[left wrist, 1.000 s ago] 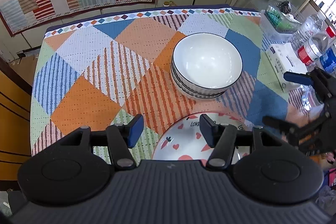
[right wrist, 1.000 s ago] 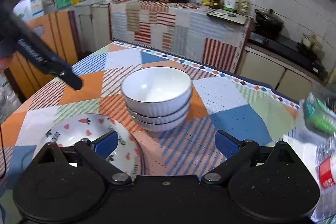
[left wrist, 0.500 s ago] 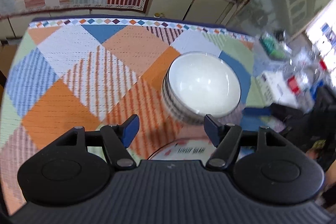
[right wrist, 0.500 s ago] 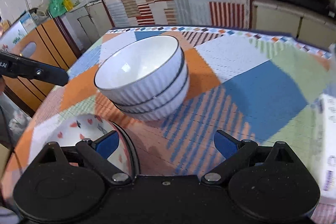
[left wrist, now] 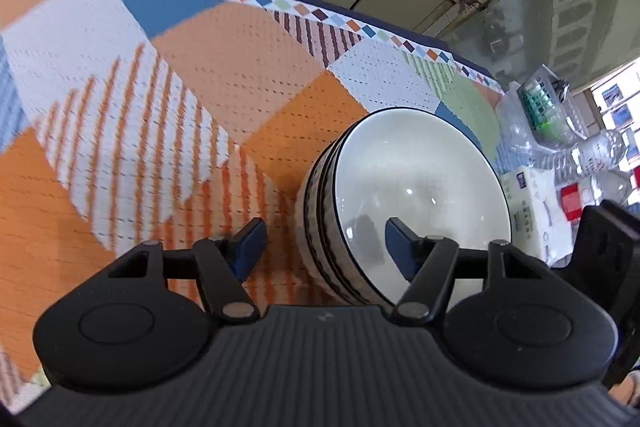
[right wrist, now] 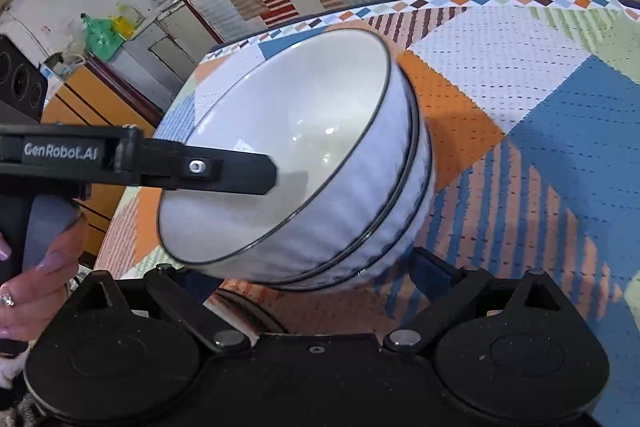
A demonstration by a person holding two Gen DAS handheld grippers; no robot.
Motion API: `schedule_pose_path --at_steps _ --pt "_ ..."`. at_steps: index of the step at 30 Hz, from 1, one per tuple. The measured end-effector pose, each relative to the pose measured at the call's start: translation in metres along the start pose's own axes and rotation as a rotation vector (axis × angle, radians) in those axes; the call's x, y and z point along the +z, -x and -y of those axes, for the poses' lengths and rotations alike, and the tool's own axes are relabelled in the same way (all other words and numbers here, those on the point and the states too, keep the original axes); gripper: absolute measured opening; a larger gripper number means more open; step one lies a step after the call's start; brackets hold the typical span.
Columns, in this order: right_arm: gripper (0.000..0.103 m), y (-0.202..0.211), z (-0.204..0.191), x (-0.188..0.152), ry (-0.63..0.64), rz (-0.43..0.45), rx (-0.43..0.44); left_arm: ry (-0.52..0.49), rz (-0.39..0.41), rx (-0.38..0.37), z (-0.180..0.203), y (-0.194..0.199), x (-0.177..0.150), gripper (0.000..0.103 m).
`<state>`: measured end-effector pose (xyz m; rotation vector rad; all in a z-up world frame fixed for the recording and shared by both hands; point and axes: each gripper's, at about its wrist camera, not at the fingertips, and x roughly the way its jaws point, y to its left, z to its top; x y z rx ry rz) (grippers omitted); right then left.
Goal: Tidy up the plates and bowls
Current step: 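Lift the nested bowls with both grippers and carry them over the bunny plate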
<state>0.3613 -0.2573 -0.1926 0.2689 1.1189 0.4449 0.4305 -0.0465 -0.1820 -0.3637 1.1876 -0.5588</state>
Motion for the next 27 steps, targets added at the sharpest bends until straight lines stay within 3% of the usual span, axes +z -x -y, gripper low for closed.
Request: schedule_pose_path --at_steps 5,11,17,27 --pt "0.101 -0.008 -0.011 0.002 0.107 0.004 -0.069 0.025 0.004 -0.027 -0.003 -0.010 -0.002 0.043" --pt "0.102 -0.010 -0.012 0.002 0.233 0.032 -0.095 0.074 0.006 -0.050 -0.010 -0.015 0.001 0.043" --pt "0.102 -0.006 -0.021 -0.004 0.288 0.062 -0.139 0.012 -0.036 -0.031 0.002 -0.011 0.008 0.043" --pt "0.102 0.050 -0.054 -0.014 0.303 0.199 -0.146 -0.051 0.014 -0.051 0.035 0.054 0.001 0.043"
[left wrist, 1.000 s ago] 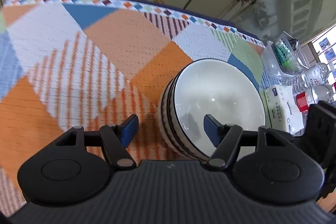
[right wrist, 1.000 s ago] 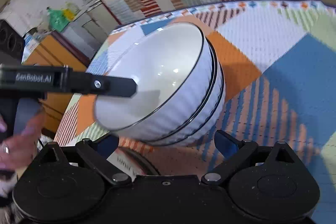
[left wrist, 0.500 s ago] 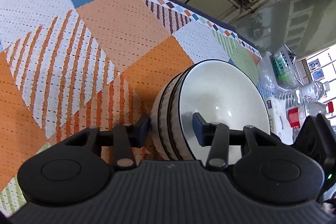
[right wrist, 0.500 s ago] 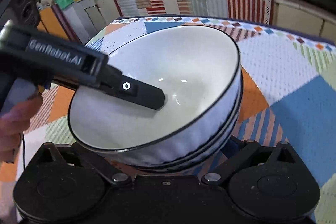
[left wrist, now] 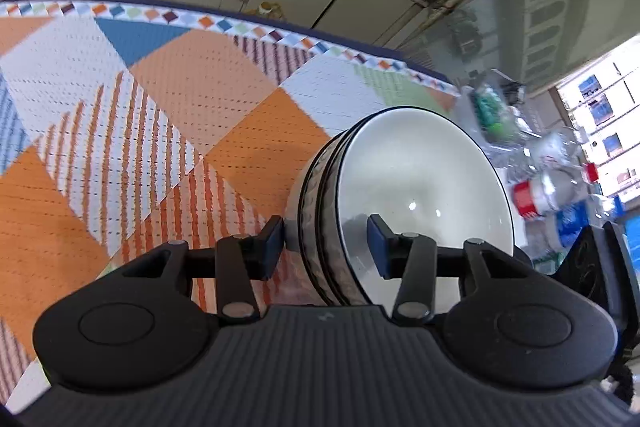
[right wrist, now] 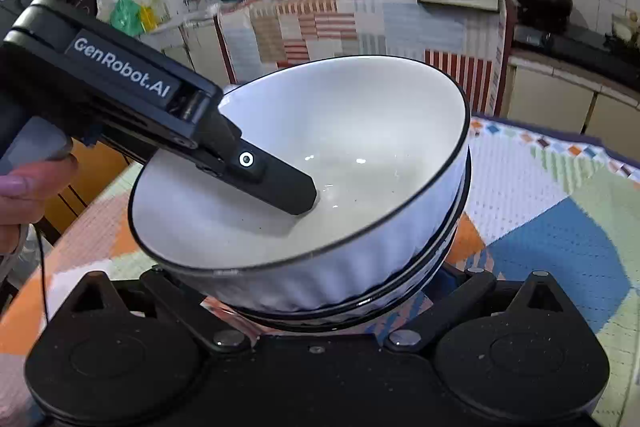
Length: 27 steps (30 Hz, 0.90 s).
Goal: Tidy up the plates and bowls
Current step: 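Lift the nested bowls with both grippers and carry them over the bunny plate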
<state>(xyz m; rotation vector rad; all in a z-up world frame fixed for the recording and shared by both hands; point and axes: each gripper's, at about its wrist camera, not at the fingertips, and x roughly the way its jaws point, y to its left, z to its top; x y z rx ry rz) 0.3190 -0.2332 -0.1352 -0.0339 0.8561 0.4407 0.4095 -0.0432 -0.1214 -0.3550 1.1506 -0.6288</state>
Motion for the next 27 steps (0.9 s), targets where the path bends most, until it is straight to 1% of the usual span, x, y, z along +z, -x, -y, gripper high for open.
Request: schedule_pose_path --at_steps 5,10,14,17,22,27 --pt "0.102 0.035 -0.026 0.002 0.037 0.043 0.005 -0.026 0.014 -0.008 0.015 0.041 -0.014 0.043" --pt "0.102 0.062 -0.052 0.001 0.079 0.050 0.010 -0.036 0.008 -0.021 0.024 0.078 -0.034 0.043" --pt "0.102 0.083 -0.069 -0.007 0.073 0.070 0.035 -0.061 0.014 -0.012 0.033 0.104 -0.057 0.043" --pt "0.102 0.096 -0.086 -0.015 0.103 0.084 0.021 -0.063 0.025 -0.008 0.039 0.121 -0.076 0.043" --pt "0.102 0.114 -0.102 -0.030 0.079 0.095 0.053 -0.037 0.051 -0.004 0.040 0.141 -0.112 0.043" --pt "0.102 0.119 -0.118 -0.050 0.084 0.101 0.042 -0.049 0.048 0.024 0.042 0.146 -0.136 0.043"
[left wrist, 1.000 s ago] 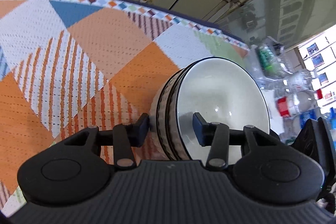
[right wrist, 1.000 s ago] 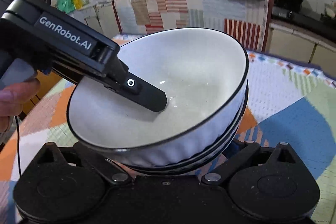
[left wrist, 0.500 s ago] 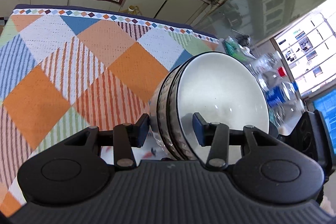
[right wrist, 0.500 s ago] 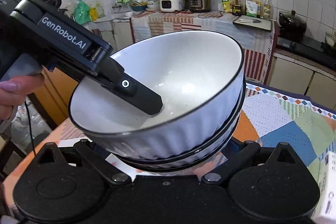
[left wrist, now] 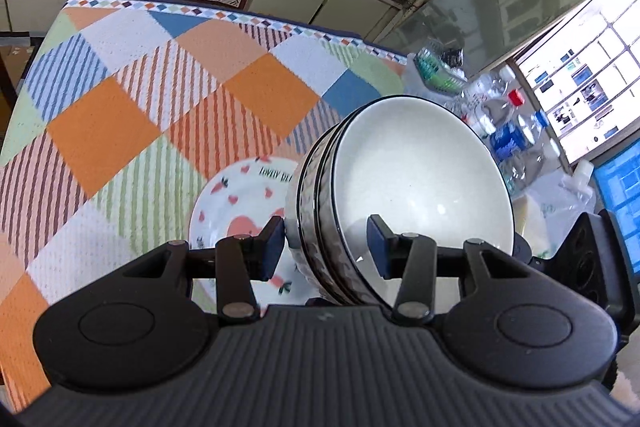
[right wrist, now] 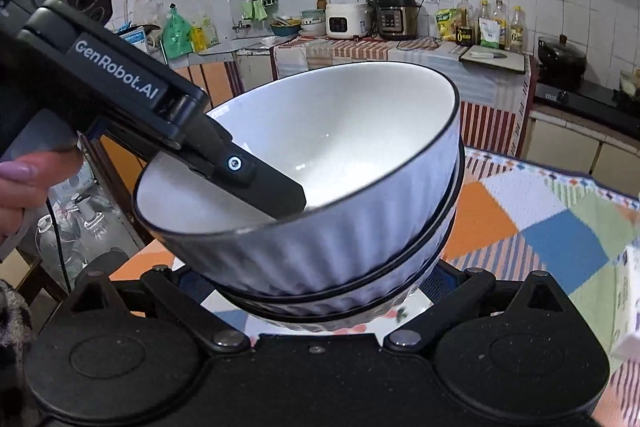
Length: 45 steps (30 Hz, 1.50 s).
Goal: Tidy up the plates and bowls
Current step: 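Lift the nested bowls with both grippers and carry them over the bunny plate, then lower the nested bowls onto the bunny plate and open both grippers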
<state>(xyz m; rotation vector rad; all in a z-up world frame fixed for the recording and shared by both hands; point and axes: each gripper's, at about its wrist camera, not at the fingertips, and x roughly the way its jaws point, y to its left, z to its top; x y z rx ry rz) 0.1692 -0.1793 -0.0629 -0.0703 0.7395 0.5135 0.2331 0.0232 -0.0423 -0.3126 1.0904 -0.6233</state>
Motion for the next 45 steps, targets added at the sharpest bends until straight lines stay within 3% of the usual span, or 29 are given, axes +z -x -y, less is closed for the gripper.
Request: schedule_pose_path --at_steps 13,28,45 --pt "0.102 -0.010 -0.009 -0.036 -0.007 -0.102 0.026 0.046 -0.053 0.022 -0.017 -0.023 -0.042 0.043" --pt "0.102 -0.057 0.004 -0.059 0.030 -0.145 -0.027 0.002 -0.046 0.105 -0.032 -0.075 -0.050 0.043" --pt "0.102 -0.066 0.009 -0.065 -0.003 -0.174 -0.052 -0.045 0.001 0.149 -0.027 -0.088 -0.055 0.043"
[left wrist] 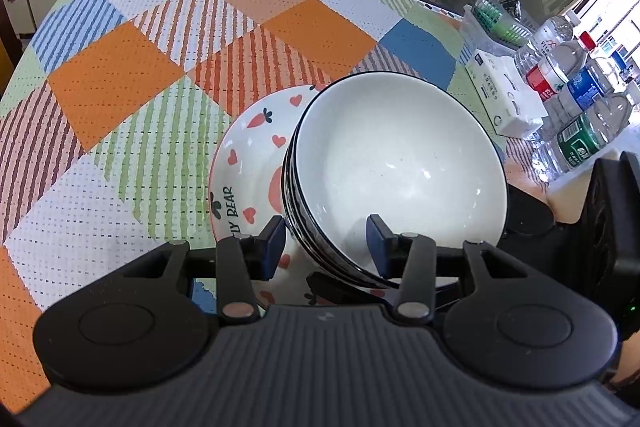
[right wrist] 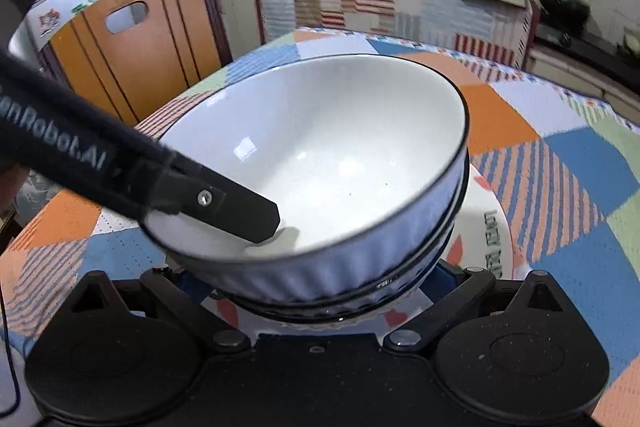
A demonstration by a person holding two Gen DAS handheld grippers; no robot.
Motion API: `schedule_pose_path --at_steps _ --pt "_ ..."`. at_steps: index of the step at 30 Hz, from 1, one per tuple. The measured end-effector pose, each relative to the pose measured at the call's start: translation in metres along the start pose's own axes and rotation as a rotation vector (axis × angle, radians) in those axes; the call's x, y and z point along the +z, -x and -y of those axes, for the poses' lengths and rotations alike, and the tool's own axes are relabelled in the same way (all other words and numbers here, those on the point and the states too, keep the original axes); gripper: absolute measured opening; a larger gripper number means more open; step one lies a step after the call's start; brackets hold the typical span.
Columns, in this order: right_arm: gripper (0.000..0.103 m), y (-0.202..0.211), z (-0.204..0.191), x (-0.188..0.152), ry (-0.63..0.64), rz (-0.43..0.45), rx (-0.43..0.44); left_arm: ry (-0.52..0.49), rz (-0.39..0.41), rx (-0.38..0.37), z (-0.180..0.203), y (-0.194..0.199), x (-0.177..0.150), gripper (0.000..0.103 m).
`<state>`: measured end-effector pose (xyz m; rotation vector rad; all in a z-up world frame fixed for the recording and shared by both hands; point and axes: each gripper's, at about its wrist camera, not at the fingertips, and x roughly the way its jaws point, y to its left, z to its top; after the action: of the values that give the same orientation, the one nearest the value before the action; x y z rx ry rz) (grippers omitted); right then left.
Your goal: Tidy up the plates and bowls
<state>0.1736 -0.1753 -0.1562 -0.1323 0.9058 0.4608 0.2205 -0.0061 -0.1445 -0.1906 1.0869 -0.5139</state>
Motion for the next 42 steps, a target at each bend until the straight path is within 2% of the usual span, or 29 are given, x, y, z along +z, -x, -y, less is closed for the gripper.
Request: schedule_pose_path --at_steps 7,9,11,13,17,22,29,36,42 --pt "0.101 -0.002 0.002 -0.001 -0.023 -0.007 -0.024 0.037 0.017 -0.012 -0.004 -0.003 -0.001 0.042" --pt "0.101 -0.001 -0.002 -0.001 -0.013 -0.012 -0.050 0.062 0.009 -0.024 -0.007 -0.003 0.000 0.043" --pt "0.100 0.001 -0.007 -0.002 0.039 -0.070 -0.093 0.061 -0.008 -0.030 -0.008 -0.002 0.001 0.043" --pt "0.100 0.013 -0.008 -0.005 0.047 -0.056 -0.125 0.044 0.007 -0.006 -0.004 0.004 0.001 0.043" --pt "0.100 0.039 0.001 -0.009 -0.044 -0.027 -0.109 -0.004 0.053 0.046 0.005 0.023 0.000 0.044" --pt "0.100 0.061 -0.006 -0.013 -0.019 -0.002 -0.156 -0.017 0.102 0.074 0.010 0.053 -0.001 0.046" --pt "0.100 0.100 -0.016 -0.008 -0.079 0.038 -0.172 -0.034 0.180 0.121 0.023 0.104 -0.011 0.050" --pt "0.100 0.149 -0.037 0.006 -0.105 0.082 -0.197 -0.114 0.218 0.240 0.049 0.145 -0.025 0.058" --pt "0.100 0.184 -0.049 0.007 -0.143 0.071 -0.231 -0.135 0.231 0.238 0.065 0.177 -0.037 0.066"
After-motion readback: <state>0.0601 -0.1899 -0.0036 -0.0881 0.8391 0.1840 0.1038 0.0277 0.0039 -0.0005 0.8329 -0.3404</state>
